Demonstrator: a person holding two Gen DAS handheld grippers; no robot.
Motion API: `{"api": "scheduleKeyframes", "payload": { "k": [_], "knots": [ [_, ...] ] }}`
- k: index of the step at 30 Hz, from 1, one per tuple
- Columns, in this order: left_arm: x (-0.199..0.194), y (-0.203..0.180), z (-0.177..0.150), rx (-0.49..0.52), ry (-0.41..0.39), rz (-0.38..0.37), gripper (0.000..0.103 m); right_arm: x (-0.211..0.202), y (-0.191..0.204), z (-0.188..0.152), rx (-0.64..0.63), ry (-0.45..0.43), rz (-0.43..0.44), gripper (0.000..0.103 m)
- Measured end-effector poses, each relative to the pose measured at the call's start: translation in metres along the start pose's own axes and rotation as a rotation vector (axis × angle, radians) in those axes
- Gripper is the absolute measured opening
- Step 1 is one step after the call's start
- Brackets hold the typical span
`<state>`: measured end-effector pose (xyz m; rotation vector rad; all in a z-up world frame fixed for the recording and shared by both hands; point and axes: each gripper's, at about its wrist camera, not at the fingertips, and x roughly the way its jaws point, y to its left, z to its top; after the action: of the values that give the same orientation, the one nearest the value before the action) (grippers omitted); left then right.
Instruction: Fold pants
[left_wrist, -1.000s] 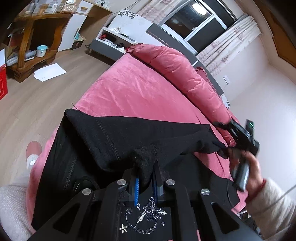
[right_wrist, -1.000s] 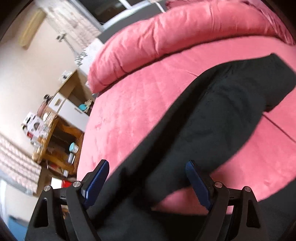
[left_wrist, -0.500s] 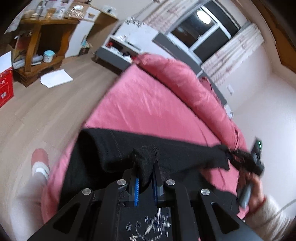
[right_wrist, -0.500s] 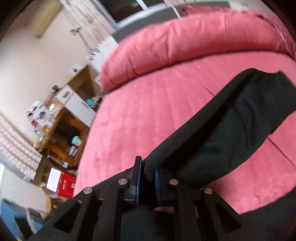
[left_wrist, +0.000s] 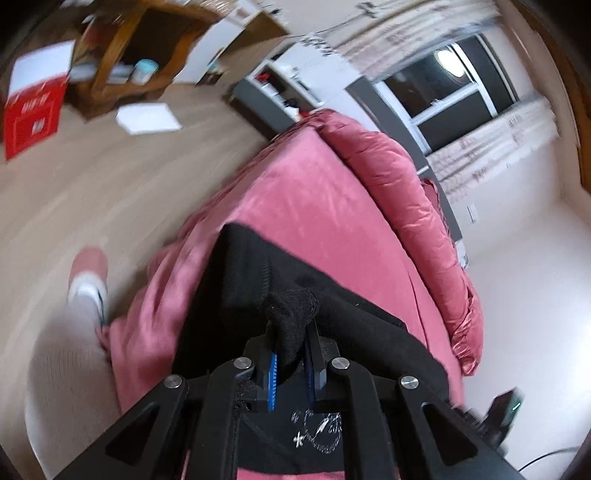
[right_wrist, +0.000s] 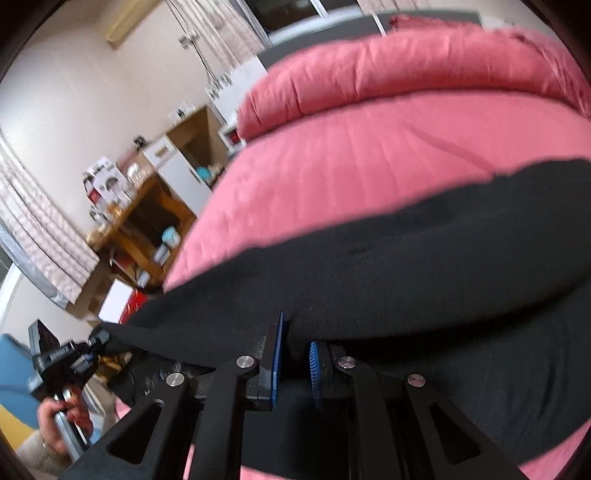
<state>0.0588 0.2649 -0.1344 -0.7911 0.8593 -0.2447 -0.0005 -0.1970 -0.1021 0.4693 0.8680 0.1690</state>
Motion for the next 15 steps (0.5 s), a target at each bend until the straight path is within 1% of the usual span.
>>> {"api": "scheduleKeyframes", "payload": {
  "k": [2,3,5,7,9,10,11,12,13,15],
  "knots": [
    [0.003,0.003,-0.003,-0.003,0.019,0.008,0.011,0.013,-0.013,-0.016,0.018,0.066,-0.024,0.013],
    [0.005,0.003,-0.006,0.003,0.027,0.016,0.011,0.023,-0.019,-0.026,0.029,0.112,-0.034,0.013],
    [0.008,0.000,-0.008,0.022,0.041,0.036,0.011,0.035,-0.030,-0.032,0.057,0.152,-0.035,0.013],
    [0.009,-0.001,-0.007,0.029,0.047,0.042,0.012,0.039,-0.037,-0.032,0.100,0.148,-0.009,0.013],
    [0.008,0.000,-0.003,0.023,0.055,0.036,0.016,0.040,-0.037,-0.031,0.100,0.146,-0.002,0.013],
    [0.007,0.000,-0.002,0.025,0.055,0.041,0.021,0.040,-0.037,-0.032,0.096,0.144,-0.002,0.013],
    [0.004,-0.001,0.001,0.030,0.049,0.055,0.028,0.040,-0.038,-0.032,0.093,0.140,0.000,0.013],
    [0.001,-0.002,0.005,0.038,0.041,0.070,0.031,0.041,-0.038,-0.033,0.094,0.138,0.003,0.013],
    [-0.003,-0.002,0.008,0.043,0.036,0.076,0.032,0.040,-0.039,-0.033,0.102,0.137,0.008,0.013],
    [-0.018,0.001,0.018,0.038,-0.014,0.093,0.032,0.037,-0.042,-0.035,0.117,0.133,0.016,0.013]
  ]
}}
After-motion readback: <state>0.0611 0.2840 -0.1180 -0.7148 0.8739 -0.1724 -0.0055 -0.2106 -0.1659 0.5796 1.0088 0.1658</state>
